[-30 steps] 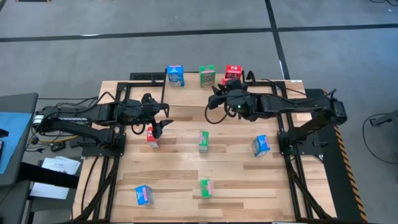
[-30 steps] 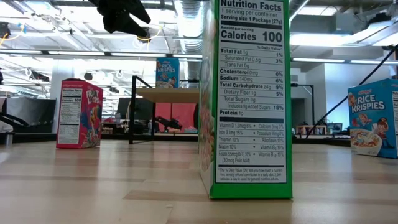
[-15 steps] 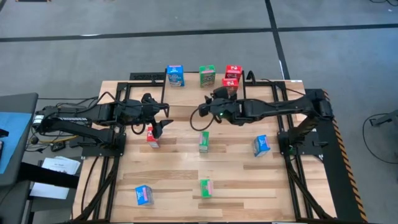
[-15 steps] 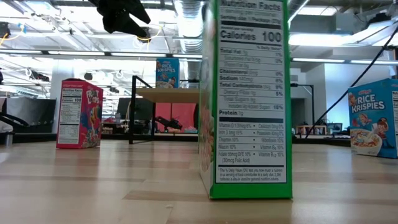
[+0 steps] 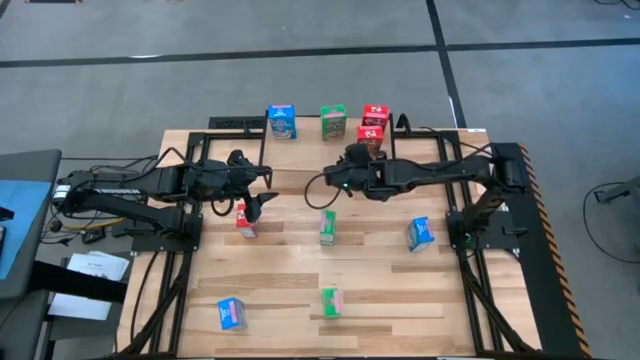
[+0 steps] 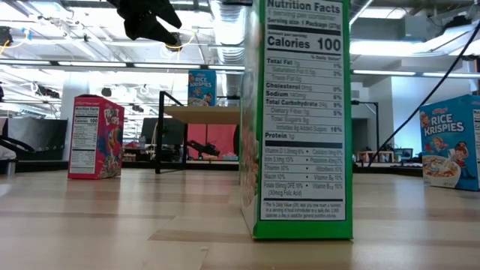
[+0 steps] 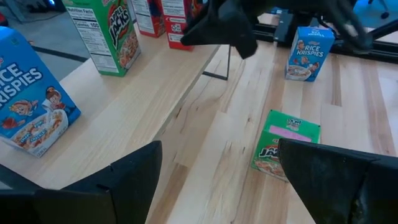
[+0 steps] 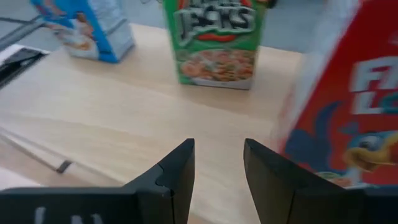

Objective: Stack cereal on shelf
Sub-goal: Put the right red cereal box on the shelf aligned with the other red cereal box

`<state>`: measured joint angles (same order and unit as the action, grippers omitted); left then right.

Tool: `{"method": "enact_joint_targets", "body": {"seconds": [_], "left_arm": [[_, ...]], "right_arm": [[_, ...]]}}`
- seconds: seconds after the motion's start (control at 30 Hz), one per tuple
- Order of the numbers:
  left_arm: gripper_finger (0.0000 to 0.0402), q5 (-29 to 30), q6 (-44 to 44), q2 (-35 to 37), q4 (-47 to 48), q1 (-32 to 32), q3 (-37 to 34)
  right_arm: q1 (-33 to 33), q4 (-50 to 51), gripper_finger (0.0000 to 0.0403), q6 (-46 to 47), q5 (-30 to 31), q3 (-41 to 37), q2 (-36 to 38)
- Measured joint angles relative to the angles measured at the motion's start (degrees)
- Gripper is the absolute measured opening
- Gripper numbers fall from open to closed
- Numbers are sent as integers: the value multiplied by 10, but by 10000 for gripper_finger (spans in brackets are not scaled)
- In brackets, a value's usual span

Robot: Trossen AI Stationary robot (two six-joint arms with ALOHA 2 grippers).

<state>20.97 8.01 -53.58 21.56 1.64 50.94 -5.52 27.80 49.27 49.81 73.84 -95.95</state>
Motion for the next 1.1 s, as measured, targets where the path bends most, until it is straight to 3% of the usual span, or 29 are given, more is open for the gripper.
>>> {"method": "enact_joint_targets", "body": {"seconds": [0.43,1.1], "left_arm": [[311,-1,0,0,0,0,0],[311,0,0,0,0,0,0]], "right_arm": [[-18,61,164,36,12,0,0],[-39,60,164,38,12,0,1]]}}
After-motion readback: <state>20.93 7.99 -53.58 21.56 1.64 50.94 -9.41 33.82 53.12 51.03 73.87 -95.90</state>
